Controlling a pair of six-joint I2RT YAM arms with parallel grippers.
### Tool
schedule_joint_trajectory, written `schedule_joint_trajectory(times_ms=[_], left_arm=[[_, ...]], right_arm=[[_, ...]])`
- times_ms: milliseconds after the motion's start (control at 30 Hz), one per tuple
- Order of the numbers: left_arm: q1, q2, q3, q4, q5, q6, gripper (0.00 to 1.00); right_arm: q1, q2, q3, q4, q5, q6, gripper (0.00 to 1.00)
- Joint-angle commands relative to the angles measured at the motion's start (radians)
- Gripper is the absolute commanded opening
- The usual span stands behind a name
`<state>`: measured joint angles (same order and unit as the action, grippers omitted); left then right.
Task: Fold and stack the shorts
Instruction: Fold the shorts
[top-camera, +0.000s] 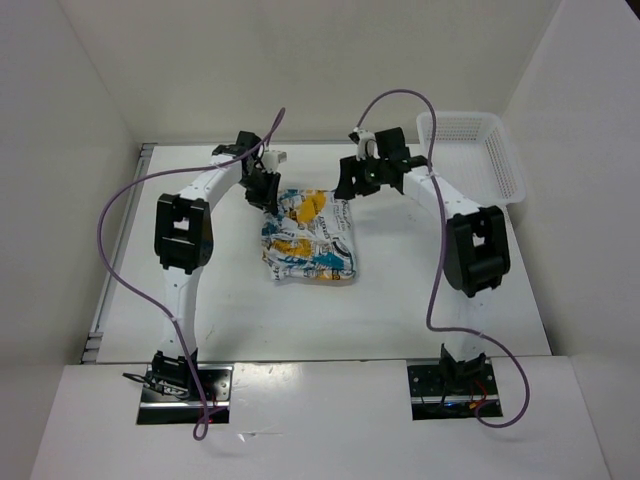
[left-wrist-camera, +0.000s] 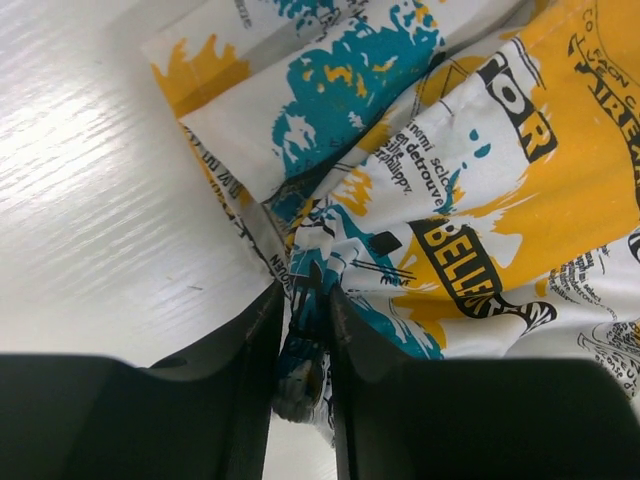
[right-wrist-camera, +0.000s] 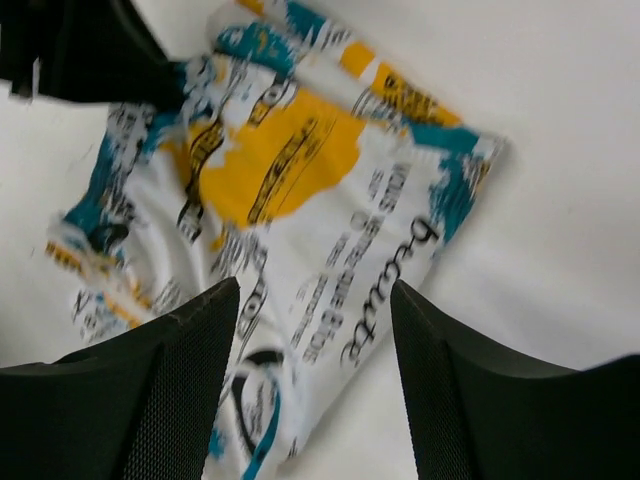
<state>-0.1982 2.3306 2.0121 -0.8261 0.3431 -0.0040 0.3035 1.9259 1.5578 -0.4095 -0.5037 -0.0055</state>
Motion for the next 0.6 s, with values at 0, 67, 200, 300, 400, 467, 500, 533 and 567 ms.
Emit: schedule_joint_trajectory(times_ms=[0, 67, 200, 300, 400, 467, 500, 533, 567], left_arm=[[-0.001, 0.010, 0.040, 0.002, -0.036, 0.004, 0.33], [-0.010, 0.010, 0.040, 0.002, -0.036, 0.004, 0.33], [-0.029, 0.010, 0.062, 0.002, -0.056, 0.004, 0.34], [-0.029, 0.010, 0.062, -0.007, -0.056, 0.004, 0.35], [-0.038, 0.010, 0.062, -0.018, -0.056, 0.004, 0.37], [-0.038, 0.010, 0.053, -0.018, -0.056, 0.004, 0.37], [-0.038, 0.019, 0.053, -0.018, -0.065, 0.004, 0.37], [-0.038, 0.019, 0.062, -0.027, -0.076, 0.004, 0.37], [-0.038, 0.032, 0.062, -0.027, -0.076, 0.004, 0.37]], right_arm=[[0.013, 0.123, 0.131, 0.052, 0.060, 0.080, 0.67], [0.003, 0.202, 0.171, 0.064, 0.140, 0.104, 0.67], [0.003, 0.286, 0.226, 0.075, 0.195, 0.130, 0.74], [0.003, 0.327, 0.245, 0.086, 0.244, 0.156, 0.77], [0.003, 0.364, 0.265, 0.095, 0.244, 0.156, 0.77], [0.003, 0.383, 0.275, 0.104, 0.216, 0.166, 0.77], [0.003, 0.393, 0.289, 0.104, 0.205, 0.167, 0.71], [0.003, 0.409, 0.289, 0.104, 0.196, 0.179, 0.64], [0.003, 0.409, 0.300, 0.104, 0.195, 0.179, 0.56]])
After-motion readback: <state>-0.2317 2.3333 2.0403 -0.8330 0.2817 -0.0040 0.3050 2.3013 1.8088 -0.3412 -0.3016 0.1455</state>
